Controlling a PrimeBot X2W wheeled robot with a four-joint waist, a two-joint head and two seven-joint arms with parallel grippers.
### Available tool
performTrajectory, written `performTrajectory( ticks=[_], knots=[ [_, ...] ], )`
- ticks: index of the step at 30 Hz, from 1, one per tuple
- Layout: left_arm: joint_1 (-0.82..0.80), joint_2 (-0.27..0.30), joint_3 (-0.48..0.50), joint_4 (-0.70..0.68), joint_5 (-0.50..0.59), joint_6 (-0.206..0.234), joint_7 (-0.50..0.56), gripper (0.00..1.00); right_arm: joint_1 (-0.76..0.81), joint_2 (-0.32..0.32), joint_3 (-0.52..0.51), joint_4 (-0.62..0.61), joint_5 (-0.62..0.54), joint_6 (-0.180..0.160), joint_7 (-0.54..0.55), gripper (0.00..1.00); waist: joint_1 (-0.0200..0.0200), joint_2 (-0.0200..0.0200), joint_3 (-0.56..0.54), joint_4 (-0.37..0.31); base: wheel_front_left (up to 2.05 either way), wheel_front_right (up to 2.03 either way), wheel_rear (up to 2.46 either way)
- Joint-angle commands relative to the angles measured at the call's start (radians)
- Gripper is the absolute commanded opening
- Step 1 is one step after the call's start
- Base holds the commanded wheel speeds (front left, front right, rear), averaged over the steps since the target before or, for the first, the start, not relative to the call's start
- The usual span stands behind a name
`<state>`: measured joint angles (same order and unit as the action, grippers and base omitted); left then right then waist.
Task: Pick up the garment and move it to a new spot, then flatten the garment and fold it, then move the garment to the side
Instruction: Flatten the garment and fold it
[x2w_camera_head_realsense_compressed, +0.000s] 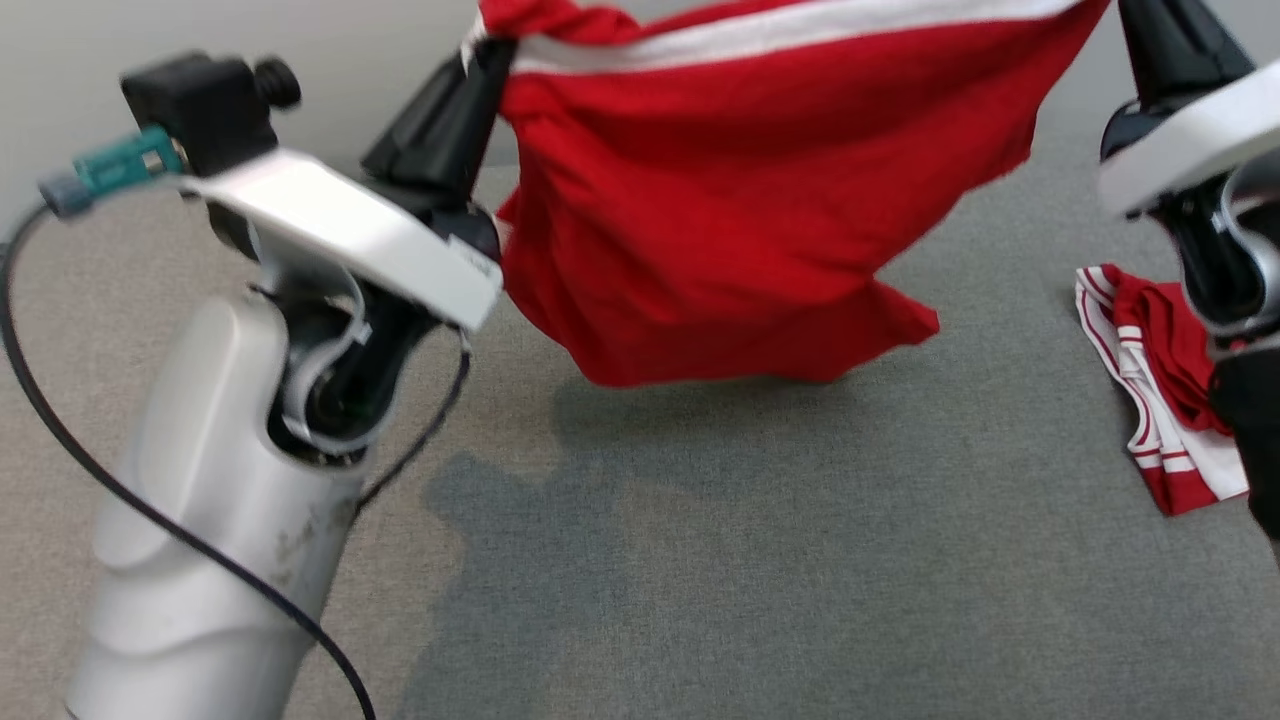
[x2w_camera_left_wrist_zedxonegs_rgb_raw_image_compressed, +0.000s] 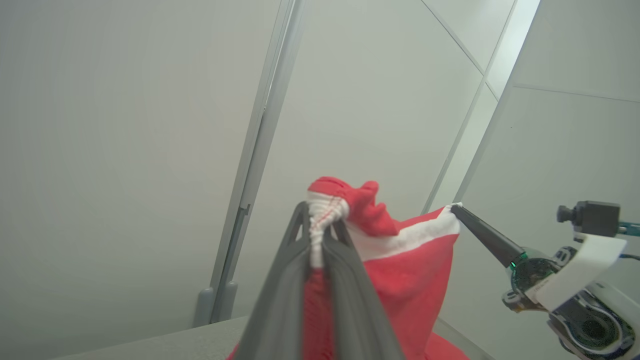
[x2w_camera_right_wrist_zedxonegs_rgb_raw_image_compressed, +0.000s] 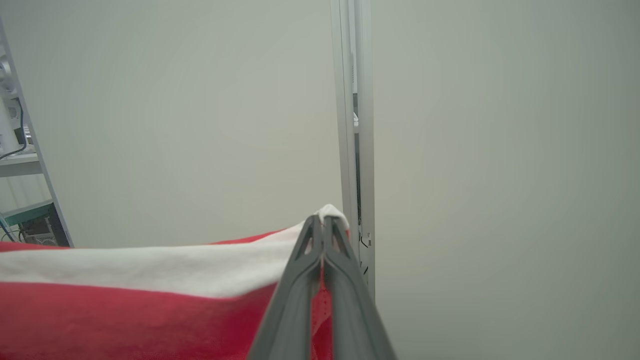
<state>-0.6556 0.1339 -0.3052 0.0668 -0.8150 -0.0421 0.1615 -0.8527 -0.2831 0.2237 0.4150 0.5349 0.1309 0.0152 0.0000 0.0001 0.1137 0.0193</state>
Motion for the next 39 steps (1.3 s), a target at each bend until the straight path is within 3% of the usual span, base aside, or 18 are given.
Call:
performTrajectory(
  ticks=[1, 7, 9, 13, 18, 26, 32, 39],
  knots=[
    [-0.057, 0.01, 0.013, 0.014, -0.004, 0.007, 0.015, 0.0, -0.044, 0.004, -0.005, -0.004, -0.02, 0.0, 0.017, 0.0, 0.0, -0.0001, 0.051, -0.012, 0.0, 0.0, 0.0],
    [-0.345, -0.007, 0.061, 0.168, -0.025, 0.022, 0.048, 0.0, -0.276, 0.027, -0.004, 0.067, -0.036, 0.0, 0.042, 0.0, 0.0, -0.0001, 0.184, -0.036, 0.0, 0.0, 0.0],
    [-0.44, 0.004, 0.057, 0.231, 0.012, 0.007, 0.026, 0.0, -0.356, 0.035, 0.009, 0.111, -0.037, 0.0, 0.033, 0.0, 0.0, -0.0001, 0.224, -0.045, 0.0, 0.0, 0.0],
    [-0.614, -0.007, 0.063, 0.376, 0.064, -0.009, -0.072, 0.0, -0.494, 0.041, 0.07, 0.211, -0.085, 0.0, -0.049, 0.0, 0.0, -0.0001, 0.294, -0.064, 0.0, 0.0, 0.0],
    [-0.779, -0.019, 0.07, 0.547, 0.114, -0.026, -0.226, 0.0, -0.643, 0.084, 0.059, 0.352, -0.105, 0.0, -0.196, 0.0, 0.0, -0.0001, 0.372, -0.078, 0.0, 0.0, 0.0],
    [-0.847, -0.045, 0.066, 0.781, 0.083, -0.076, -0.374, 0.0, -0.664, 0.17, 0.011, 0.535, -0.096, 0.0, -0.281, 0.0, 0.0, -0.0001, 0.457, -0.085, 0.0, 0.0, 0.0],
    [-0.797, -0.057, 0.047, 0.865, 0.071, -0.088, -0.419, 0.0, -0.582, 0.203, 0.026, 0.53, -0.092, 0.0, -0.282, 0.0, 0.0, -0.0001, 0.525, -0.075, 0.0, 0.0, 0.0],
    [-0.682, -0.06, 0.014, 0.862, 0.042, -0.091, -0.426, 0.0, -0.457, 0.199, 0.06, 0.529, -0.061, 0.0, -0.282, 0.0, 0.0, -0.0001, 0.491, -0.043, 0.0, 0.0, 0.0]
  ],
)
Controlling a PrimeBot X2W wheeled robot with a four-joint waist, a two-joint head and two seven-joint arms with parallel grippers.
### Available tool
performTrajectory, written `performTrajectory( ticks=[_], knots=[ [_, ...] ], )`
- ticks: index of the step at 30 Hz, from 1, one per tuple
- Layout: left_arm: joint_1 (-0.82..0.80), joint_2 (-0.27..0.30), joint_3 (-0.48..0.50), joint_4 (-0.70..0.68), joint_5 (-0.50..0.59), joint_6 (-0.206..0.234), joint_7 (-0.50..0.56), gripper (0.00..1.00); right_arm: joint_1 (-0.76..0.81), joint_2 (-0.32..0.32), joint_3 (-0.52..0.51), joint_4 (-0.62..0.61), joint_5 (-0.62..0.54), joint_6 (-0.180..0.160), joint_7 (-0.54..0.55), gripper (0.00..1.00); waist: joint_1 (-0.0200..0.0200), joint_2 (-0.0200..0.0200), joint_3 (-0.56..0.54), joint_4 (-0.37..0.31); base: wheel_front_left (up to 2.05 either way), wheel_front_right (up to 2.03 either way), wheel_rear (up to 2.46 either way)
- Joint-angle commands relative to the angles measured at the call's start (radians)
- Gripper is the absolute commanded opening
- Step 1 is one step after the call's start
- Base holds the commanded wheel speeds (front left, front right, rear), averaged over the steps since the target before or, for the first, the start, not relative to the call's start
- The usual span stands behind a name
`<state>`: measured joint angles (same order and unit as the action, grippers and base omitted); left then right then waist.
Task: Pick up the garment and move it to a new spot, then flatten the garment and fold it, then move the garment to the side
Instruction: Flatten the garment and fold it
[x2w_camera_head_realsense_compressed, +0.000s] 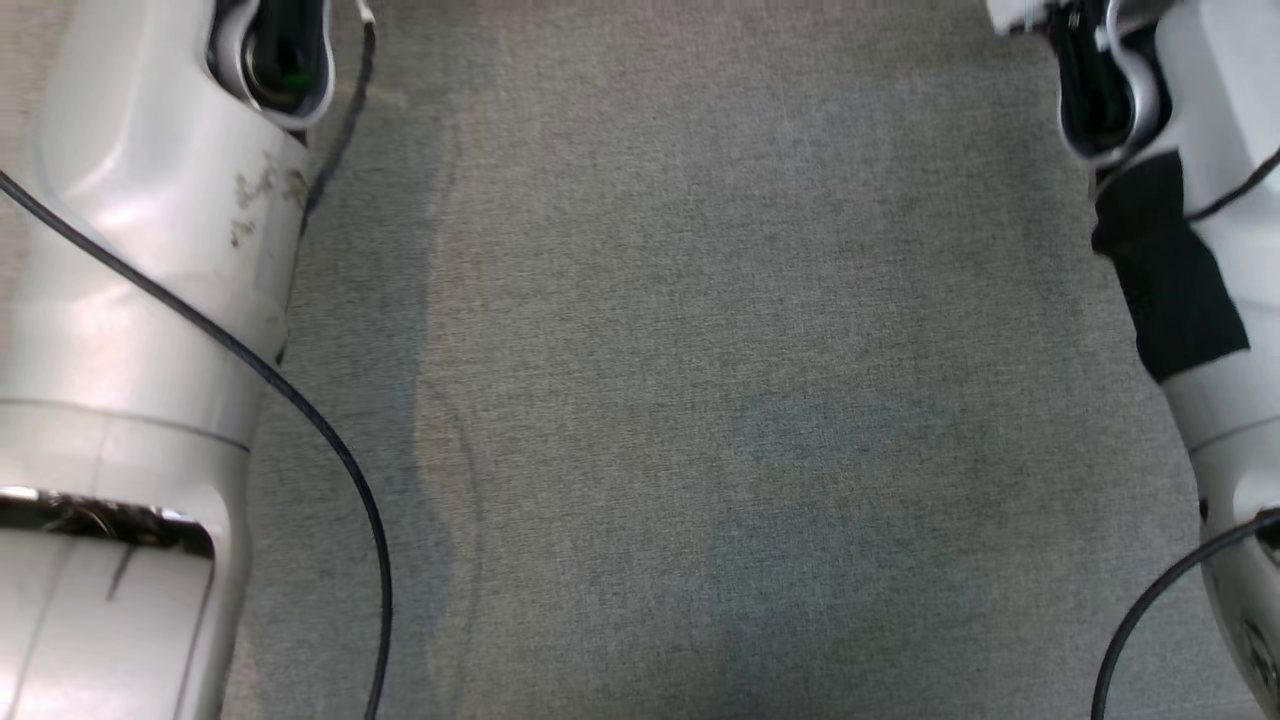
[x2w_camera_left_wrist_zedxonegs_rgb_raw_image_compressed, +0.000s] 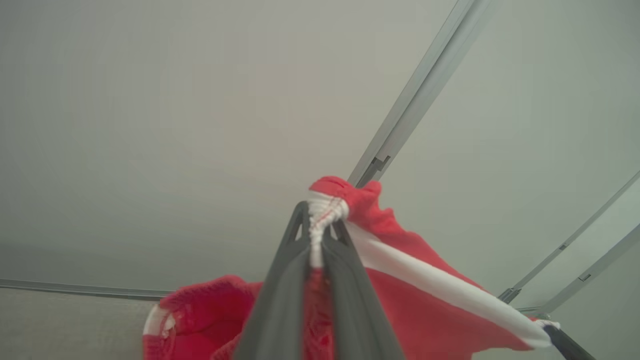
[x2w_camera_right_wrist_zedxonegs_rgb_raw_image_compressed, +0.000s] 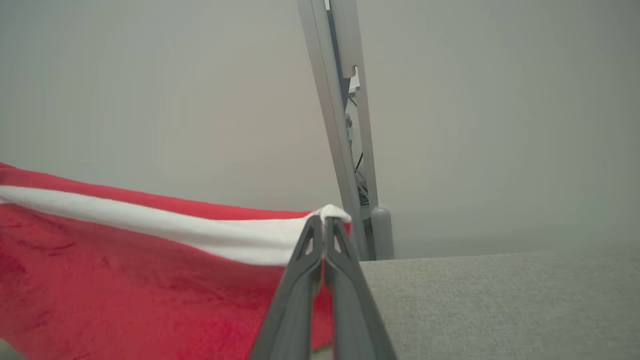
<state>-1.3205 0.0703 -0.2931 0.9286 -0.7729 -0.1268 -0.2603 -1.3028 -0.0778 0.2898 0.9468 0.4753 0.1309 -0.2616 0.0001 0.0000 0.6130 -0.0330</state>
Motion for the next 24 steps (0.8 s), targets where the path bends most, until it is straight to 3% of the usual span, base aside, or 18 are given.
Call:
performTrajectory(
  ticks=[1, 6, 11, 24],
  knots=[
    [0.01, 0.002, -0.001, -0.009, -0.009, -0.006, -0.005, 0.0, 0.014, -0.012, 0.002, -0.002, 0.006, 0.0, -0.005, 0.0, -0.0001, 0.0, -0.019, 0.016, 0.0, 0.0, 0.0],
    [0.147, 0.003, -0.036, -0.045, -0.033, -0.004, -0.004, 0.0, 0.124, -0.042, 0.069, 0.011, 0.047, 0.0, -0.005, 0.0, -0.0001, 0.0, -0.095, 0.05, 0.0, 0.0, 0.0],
    [0.307, 0.027, -0.178, -0.026, -0.059, -0.004, 0.013, 0.0, 0.238, -0.062, 0.183, 0.054, 0.103, 0.0, -0.002, 0.0, -0.0001, 0.0, -0.197, 0.071, 0.0, 0.0, 0.0],
    [0.489, 0.057, -0.403, 0.052, -0.051, -0.004, 0.065, 0.0, 0.348, -0.095, 0.368, 0.156, 0.188, 0.0, 0.085, 0.0, -0.0001, 0.0, -0.332, 0.099, 0.0, 0.0, 0.0]
  ],
)
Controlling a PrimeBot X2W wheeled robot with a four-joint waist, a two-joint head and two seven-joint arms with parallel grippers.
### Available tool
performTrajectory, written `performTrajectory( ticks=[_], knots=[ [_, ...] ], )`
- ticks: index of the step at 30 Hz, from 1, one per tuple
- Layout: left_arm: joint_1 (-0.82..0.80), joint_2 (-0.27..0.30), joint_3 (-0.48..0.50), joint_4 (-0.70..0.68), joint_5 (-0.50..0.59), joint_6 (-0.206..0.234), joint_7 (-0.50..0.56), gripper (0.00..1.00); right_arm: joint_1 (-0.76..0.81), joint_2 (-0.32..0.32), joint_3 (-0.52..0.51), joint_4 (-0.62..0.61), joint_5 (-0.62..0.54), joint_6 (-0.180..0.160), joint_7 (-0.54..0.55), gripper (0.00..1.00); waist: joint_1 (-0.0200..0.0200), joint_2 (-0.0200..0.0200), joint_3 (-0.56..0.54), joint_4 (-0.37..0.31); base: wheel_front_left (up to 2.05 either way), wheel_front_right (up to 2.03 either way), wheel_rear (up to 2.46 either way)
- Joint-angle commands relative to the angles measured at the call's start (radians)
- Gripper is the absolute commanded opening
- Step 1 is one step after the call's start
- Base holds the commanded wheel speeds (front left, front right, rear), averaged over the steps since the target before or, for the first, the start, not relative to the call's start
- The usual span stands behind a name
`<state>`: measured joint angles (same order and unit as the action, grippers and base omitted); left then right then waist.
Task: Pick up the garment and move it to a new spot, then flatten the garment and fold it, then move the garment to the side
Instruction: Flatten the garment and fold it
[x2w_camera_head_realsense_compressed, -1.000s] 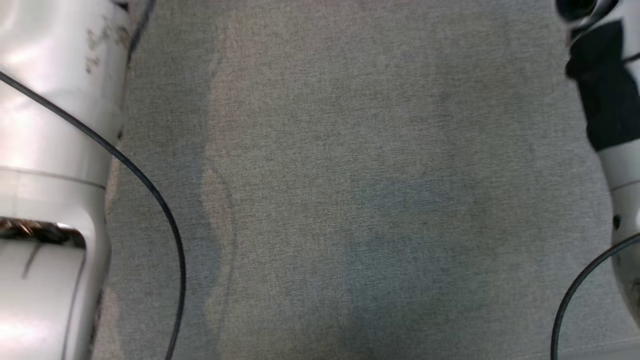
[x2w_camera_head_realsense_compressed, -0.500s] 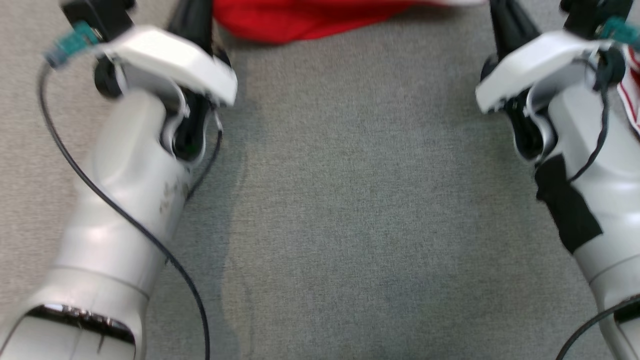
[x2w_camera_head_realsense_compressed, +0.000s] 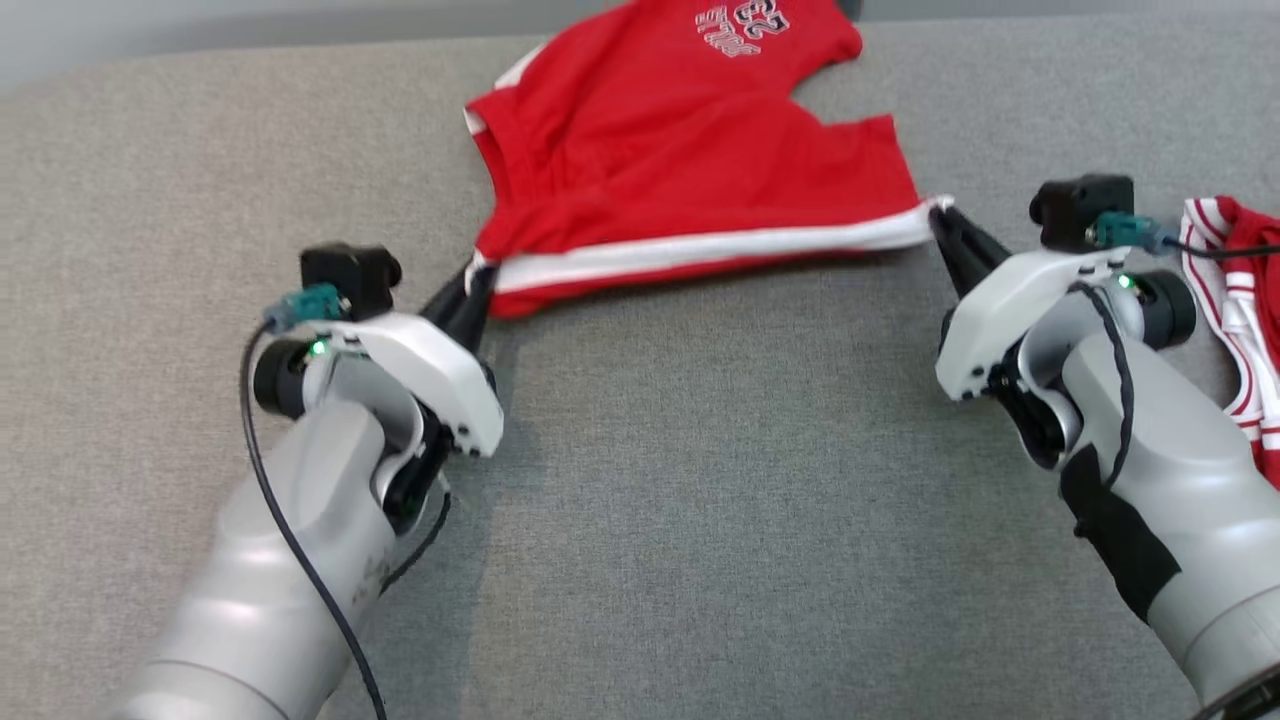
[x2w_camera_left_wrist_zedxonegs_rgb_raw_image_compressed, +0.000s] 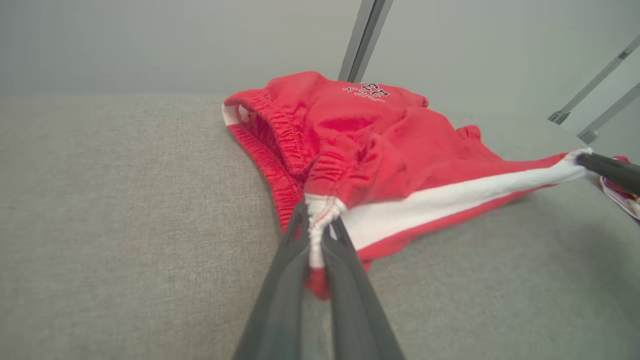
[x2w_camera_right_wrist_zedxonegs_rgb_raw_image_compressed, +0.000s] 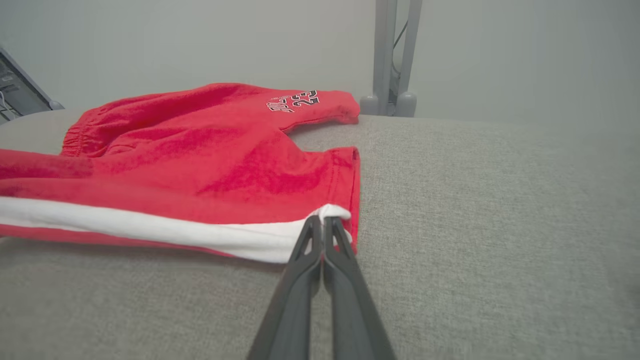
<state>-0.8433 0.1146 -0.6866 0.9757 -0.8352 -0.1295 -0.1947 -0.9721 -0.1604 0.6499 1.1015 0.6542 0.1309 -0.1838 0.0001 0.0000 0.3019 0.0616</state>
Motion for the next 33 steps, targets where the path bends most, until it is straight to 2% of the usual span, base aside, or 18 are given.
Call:
performTrajectory(
  ticks=[1, 7, 16, 21, 28, 33],
  knots=[
    [0.021, 0.016, -0.029, 0.008, 0.014, -0.001, 0.002, 0.0, 0.025, -0.02, 0.024, -0.001, 0.016, 0.0, 0.019, 0.0, -0.0001, 0.0, -0.029, 0.005, 0.0, 0.0, 0.0],
    [0.077, 0.034, -0.134, 0.013, 0.032, -0.001, 0.002, 0.0, 0.07, -0.074, 0.117, -0.007, 0.052, 0.0, 0.094, 0.0, -0.0001, 0.0, -0.08, 0.002, 0.0, 0.0, 0.0],
    [0.129, 0.056, -0.229, 0.002, 0.035, 0.0, -0.027, 0.0, 0.13, -0.168, 0.217, -0.057, 0.135, -0.001, 0.198, 0.0, -0.0001, 0.0, -0.134, 0.001, 0.0, 0.0, 0.0],
    [0.158, 0.069, -0.284, -0.023, 0.044, 0.0, -0.044, 0.0, 0.164, -0.235, 0.289, -0.136, 0.197, -0.001, 0.263, 0.0, -0.0001, 0.0, -0.168, 0.003, 0.0, 0.0, 0.0],
    [0.219, 0.079, -0.332, -0.075, 0.028, 0.0, -0.059, 0.0, 0.208, -0.358, 0.392, -0.284, 0.319, -0.002, 0.409, 0.0, -0.0001, 0.0, -0.212, 0.01, 0.0, 0.0, 0.0],
    [0.272, 0.105, -0.387, -0.15, -0.016, 0.0, -0.017, 0.0, 0.232, -0.46, 0.448, -0.389, 0.401, -0.002, 0.518, 0.0, -0.0001, 0.0, -0.236, 0.015, 0.0, 0.0, 0.0]
  ],
)
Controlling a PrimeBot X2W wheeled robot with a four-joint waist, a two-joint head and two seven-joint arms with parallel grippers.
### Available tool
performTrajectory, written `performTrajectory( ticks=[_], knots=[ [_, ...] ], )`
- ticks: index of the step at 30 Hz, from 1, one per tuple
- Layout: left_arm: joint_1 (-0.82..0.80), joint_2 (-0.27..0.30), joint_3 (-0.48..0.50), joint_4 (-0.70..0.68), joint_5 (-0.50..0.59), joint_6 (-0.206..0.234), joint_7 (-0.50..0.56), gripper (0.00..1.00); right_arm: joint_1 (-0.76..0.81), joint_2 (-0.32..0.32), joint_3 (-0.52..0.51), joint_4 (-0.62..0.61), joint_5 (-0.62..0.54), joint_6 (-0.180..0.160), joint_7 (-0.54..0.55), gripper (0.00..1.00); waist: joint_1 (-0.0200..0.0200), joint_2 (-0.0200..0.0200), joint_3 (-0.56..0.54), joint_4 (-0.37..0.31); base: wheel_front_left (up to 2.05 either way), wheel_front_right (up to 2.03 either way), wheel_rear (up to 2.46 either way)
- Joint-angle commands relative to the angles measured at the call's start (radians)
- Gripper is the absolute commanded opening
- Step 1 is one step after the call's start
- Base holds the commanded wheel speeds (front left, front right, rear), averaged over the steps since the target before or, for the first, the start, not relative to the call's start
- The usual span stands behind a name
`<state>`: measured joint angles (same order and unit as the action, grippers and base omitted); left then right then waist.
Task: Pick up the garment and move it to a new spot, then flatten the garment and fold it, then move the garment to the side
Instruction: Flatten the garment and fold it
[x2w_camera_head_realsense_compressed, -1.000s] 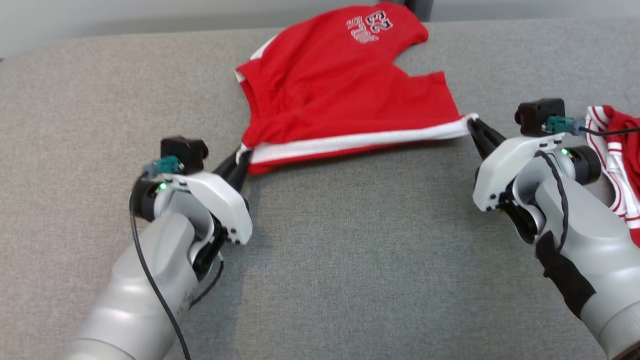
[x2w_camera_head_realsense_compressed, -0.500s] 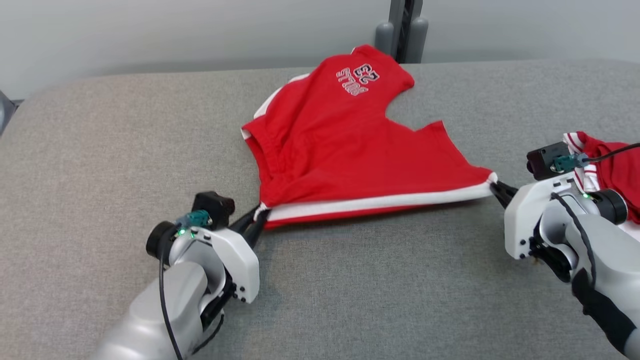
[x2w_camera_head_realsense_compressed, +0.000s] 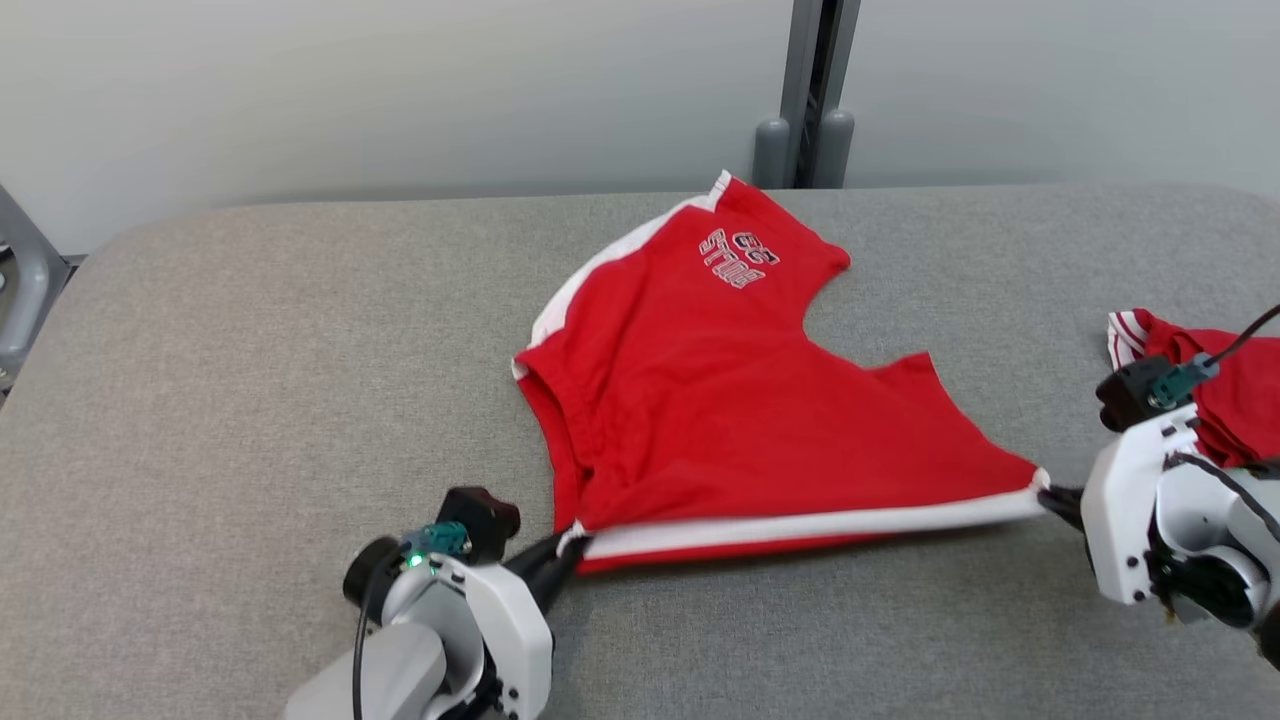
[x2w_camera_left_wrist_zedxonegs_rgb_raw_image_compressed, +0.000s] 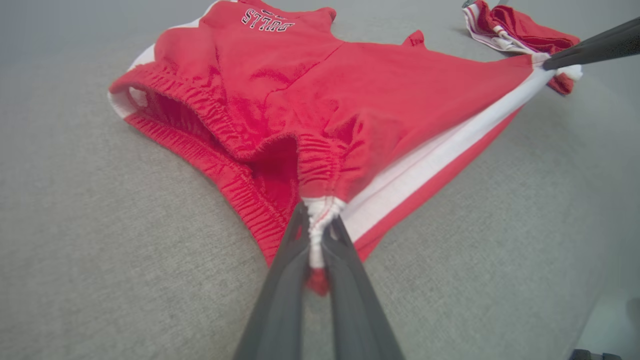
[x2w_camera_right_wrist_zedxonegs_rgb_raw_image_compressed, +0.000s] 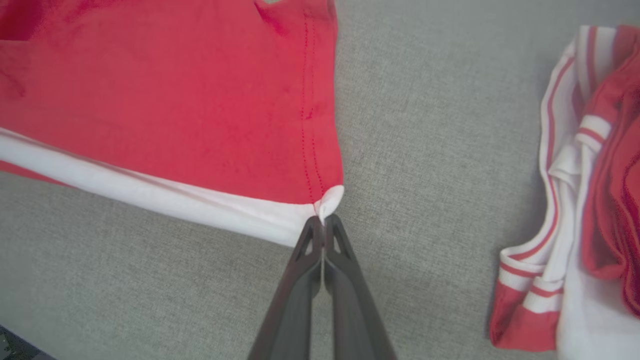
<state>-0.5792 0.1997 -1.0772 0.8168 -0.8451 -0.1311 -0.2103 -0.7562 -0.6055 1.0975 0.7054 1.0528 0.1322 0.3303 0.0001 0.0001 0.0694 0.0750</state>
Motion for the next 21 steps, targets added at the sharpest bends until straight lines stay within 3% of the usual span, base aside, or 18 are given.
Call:
performTrajectory(
  ticks=[1, 14, 21],
  knots=[
    [0.02, 0.027, -0.007, -0.011, -0.019, 0.001, 0.015, 0.0, 0.023, -0.034, 0.007, -0.014, 0.019, -0.003, 0.021, 0.0, -0.0001, -0.0001, -0.009, 0.003, 0.0, 0.0, 0.0],
    [0.162, 0.165, -0.08, -0.303, -0.181, 0.001, 0.184, 0.0, 0.108, -0.26, 0.048, -0.263, 0.194, -0.003, 0.259, 0.0, -0.0001, -0.0001, -0.054, 0.015, 0.0, 0.0, 0.0],
    [0.218, 0.238, -0.063, -0.482, -0.262, 0.018, 0.246, 0.0, 0.143, -0.325, 0.003, -0.371, 0.261, -0.003, 0.313, 0.0, -0.0001, -0.0001, -0.067, 0.013, 0.0, 0.0, 0.0]
  ],
)
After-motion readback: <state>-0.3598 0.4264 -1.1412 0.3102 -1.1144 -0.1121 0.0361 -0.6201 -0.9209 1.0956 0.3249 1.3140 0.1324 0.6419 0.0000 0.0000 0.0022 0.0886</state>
